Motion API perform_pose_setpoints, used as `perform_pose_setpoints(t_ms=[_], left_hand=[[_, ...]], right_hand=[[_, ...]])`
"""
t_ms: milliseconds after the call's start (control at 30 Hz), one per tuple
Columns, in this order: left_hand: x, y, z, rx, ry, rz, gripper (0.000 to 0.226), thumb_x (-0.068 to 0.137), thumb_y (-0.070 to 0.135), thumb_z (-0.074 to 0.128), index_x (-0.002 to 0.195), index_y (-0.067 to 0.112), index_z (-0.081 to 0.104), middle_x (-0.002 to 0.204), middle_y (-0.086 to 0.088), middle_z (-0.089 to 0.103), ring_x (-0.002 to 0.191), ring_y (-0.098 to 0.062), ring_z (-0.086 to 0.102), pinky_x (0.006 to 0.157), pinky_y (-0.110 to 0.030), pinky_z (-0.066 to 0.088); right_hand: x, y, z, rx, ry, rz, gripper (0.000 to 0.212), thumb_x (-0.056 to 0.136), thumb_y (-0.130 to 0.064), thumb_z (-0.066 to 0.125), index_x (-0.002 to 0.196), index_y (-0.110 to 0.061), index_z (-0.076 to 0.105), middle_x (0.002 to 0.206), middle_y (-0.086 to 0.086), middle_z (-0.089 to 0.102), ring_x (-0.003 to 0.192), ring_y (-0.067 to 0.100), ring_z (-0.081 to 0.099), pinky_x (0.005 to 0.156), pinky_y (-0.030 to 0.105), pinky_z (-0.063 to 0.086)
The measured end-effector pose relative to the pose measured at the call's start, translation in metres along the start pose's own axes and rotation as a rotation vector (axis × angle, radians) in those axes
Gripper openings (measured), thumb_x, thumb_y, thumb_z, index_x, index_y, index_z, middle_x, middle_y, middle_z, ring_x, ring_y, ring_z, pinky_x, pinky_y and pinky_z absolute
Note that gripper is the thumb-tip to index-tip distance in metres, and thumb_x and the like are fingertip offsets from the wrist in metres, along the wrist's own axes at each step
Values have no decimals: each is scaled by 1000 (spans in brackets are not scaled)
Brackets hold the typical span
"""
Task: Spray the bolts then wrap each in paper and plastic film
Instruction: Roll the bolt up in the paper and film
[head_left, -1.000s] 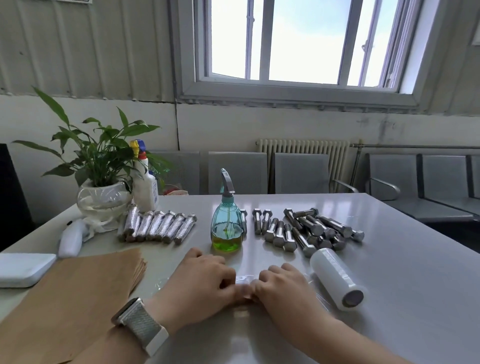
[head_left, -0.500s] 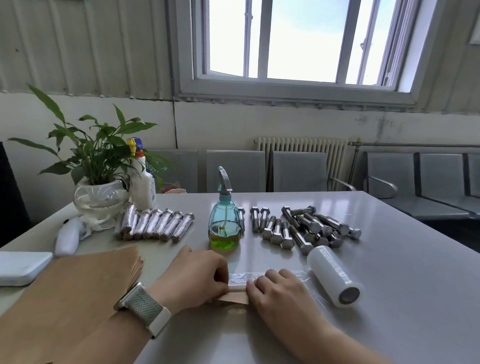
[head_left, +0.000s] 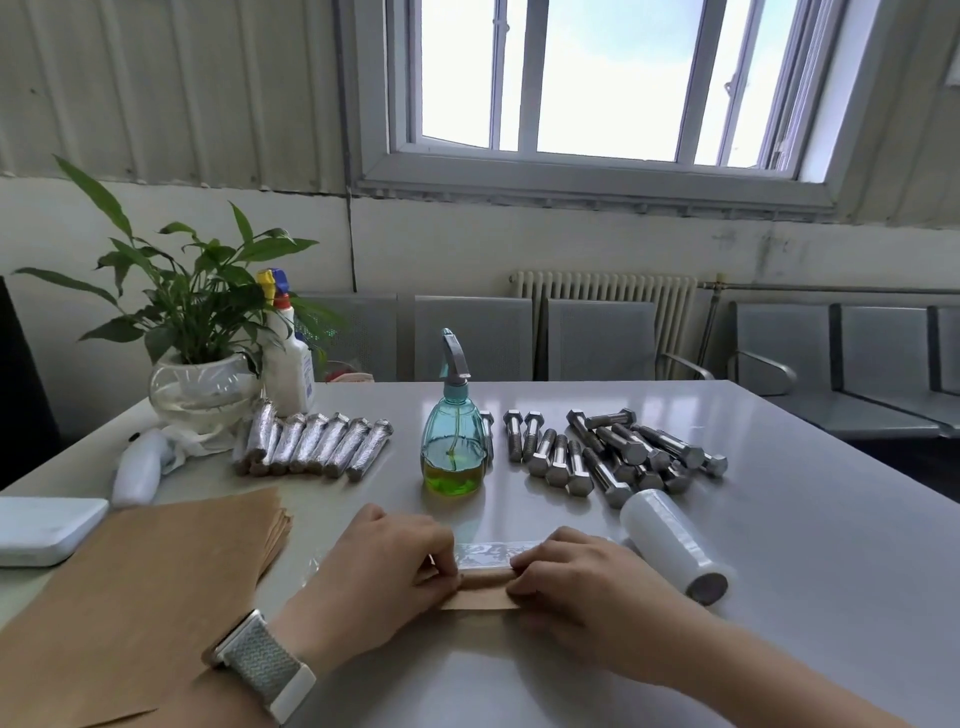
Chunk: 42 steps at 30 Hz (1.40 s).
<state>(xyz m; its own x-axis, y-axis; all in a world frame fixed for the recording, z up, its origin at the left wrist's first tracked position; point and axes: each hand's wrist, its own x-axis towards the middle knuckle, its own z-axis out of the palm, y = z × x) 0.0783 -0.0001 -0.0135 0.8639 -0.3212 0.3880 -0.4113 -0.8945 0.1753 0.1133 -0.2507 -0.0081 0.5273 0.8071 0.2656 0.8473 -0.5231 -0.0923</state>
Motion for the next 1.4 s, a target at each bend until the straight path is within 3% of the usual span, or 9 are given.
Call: perform_pose_setpoints(t_ms=[100, 233, 467, 667, 800, 900, 1033, 1267, 1400], left_hand=[[-4, 3, 1, 159, 116, 158, 10, 79, 39, 68, 74, 31, 63, 80, 17, 66, 71, -5, 61, 75, -26, 34], [-10, 6, 7, 250, 235, 314, 14, 82, 32, 64, 70, 27, 60, 82, 14, 66, 67, -12, 59, 69, -30, 41], [-9, -4, 8, 200, 171, 234, 19, 85, 45, 63, 74, 29, 64, 83, 17, 67, 70, -9, 61, 72, -27, 37], [-7, -7, 6, 122, 72, 136, 28, 75, 57, 68, 78, 30, 63, 81, 16, 66, 73, -8, 62, 76, -25, 35], [-6, -14, 6, 4, 43, 63, 31, 79, 58, 65, 91, 30, 60, 92, 16, 62, 87, -8, 56, 87, -25, 34], [-7, -13, 5, -10, 51, 57, 25, 80, 52, 66, 90, 30, 58, 91, 16, 61, 84, -7, 56, 88, -26, 36], [-11, -6, 5, 55, 117, 72, 20, 64, 38, 69, 75, 29, 55, 70, 14, 60, 62, -10, 57, 69, -29, 50], [-10, -3, 12, 167, 235, 161, 10, 61, 29, 52, 69, 23, 50, 60, 9, 51, 54, -15, 49, 64, -28, 39], [-10, -10, 6, 182, 324, 205, 4, 67, 23, 55, 70, 21, 55, 65, 7, 55, 59, -16, 52, 68, -29, 36]], right_hand=[[13, 8, -5, 134, -110, 122, 37, 94, -51, 53, 108, -22, 72, 117, -9, 66, 110, 8, 54, 95, 26, 44], [45, 14, -17, 102, -194, 229, 21, 90, -38, 66, 105, -23, 70, 93, -10, 67, 78, 4, 57, 71, 15, 43], [73, 14, -24, 71, -502, 286, 34, 82, -43, 75, 111, -26, 67, 79, -18, 50, 61, -4, 47, 43, 6, 33], [76, 6, -31, 7, -586, 268, 31, 93, -36, 64, 118, -18, 63, 81, -6, 61, 63, 8, 50, 52, 16, 36], [85, -3, -43, -84, -607, 261, 30, 94, -36, 61, 119, -19, 64, 100, -2, 62, 80, 15, 55, 60, 22, 39], [92, -9, -49, -60, -622, 290, 25, 86, -32, 70, 108, -20, 66, 89, 0, 67, 70, 17, 62, 53, 21, 46], [90, -18, -46, -235, -565, 217, 31, 79, -20, 71, 110, -17, 63, 105, 3, 61, 89, 21, 56, 68, 29, 48], [73, -17, -24, -448, -340, 26, 23, 80, -11, 55, 100, -17, 47, 95, 2, 54, 77, 26, 54, 57, 34, 37], [62, 1, -32, -241, -220, 173, 23, 86, -21, 60, 102, -32, 49, 89, -7, 63, 73, 18, 56, 61, 28, 41]])
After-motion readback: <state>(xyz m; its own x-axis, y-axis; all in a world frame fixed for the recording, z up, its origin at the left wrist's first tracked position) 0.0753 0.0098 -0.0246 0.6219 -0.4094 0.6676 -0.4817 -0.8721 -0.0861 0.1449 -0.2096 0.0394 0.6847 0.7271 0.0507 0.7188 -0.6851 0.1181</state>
